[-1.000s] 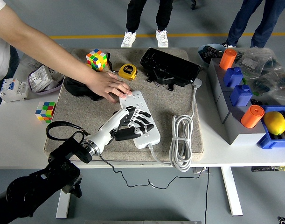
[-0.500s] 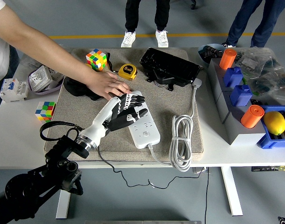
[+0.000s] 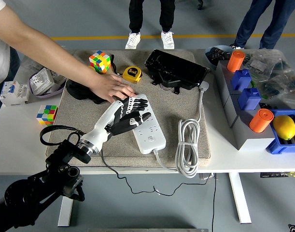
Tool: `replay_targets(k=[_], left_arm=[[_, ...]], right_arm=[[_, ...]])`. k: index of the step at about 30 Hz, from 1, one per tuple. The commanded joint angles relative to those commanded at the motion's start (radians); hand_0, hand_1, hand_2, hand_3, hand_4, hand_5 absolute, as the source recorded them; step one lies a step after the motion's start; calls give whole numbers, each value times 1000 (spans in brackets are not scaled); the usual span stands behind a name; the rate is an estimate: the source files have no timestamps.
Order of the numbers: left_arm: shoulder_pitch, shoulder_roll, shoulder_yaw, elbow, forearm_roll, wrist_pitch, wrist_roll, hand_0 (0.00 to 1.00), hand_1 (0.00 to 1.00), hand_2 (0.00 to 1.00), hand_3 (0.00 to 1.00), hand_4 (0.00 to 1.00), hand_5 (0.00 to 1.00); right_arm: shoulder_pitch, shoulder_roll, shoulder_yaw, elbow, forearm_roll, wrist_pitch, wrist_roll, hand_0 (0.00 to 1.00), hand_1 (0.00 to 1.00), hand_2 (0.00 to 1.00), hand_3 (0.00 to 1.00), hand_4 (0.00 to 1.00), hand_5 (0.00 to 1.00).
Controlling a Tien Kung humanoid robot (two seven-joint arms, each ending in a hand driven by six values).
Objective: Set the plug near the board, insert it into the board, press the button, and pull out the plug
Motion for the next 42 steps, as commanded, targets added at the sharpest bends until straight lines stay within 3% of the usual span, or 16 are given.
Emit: replay_targets(k=[12,13,14,18,19,24,25,28,30,31,42], left_arm=[[3,5,-17,-26,20,-10,9,730,694,684,676,879,480],[5,7,-23,-35,29,-14,14,330,542,612,686,881,466],[5,8,-28,-44,41,-19,22,330,542,612,686,881,466],[-1,18,-52,-95,166,-79,113,330,542,612,686,881,466],[-6,23,-58,-114,202,-107,145,244,498,536,858,884,380],[-30,46,-69,-195,403,-276,330,244,498,536,858,884,380],[-33,50,-68,-205,430,-304,359,154,244,329,944,726,113],[-45,55,-60,-230,469,-378,439,154,244,329,944,726,113],[-49,55,-54,-235,471,-408,475,154,244,329,944,726,113],[-50,54,-52,-237,475,-423,495,58,116,188,944,804,2],[-81,57,-15,-249,557,-517,632,57,121,181,942,792,2]], right_arm=[[-2,-5,-7,1,0,0,1,600,602,545,546,752,241],[-3,-5,-8,2,0,0,1,600,602,545,546,752,241],[-3,-5,-8,1,0,0,1,600,602,545,546,752,241],[-3,-5,-6,1,0,-1,1,600,602,545,546,752,241],[-3,-5,-5,1,0,-1,1,599,602,545,547,753,242],[-3,-4,1,1,-1,-1,1,599,602,545,547,753,242],[-3,-3,1,1,-1,-1,1,600,602,545,546,753,241],[-5,-1,3,0,0,-1,1,600,602,545,546,753,241],[-5,0,3,0,0,0,0,600,602,545,546,753,241],[-5,0,2,1,0,0,0,600,602,545,546,752,241],[-4,-1,7,0,0,0,1,599,602,545,547,752,241]])
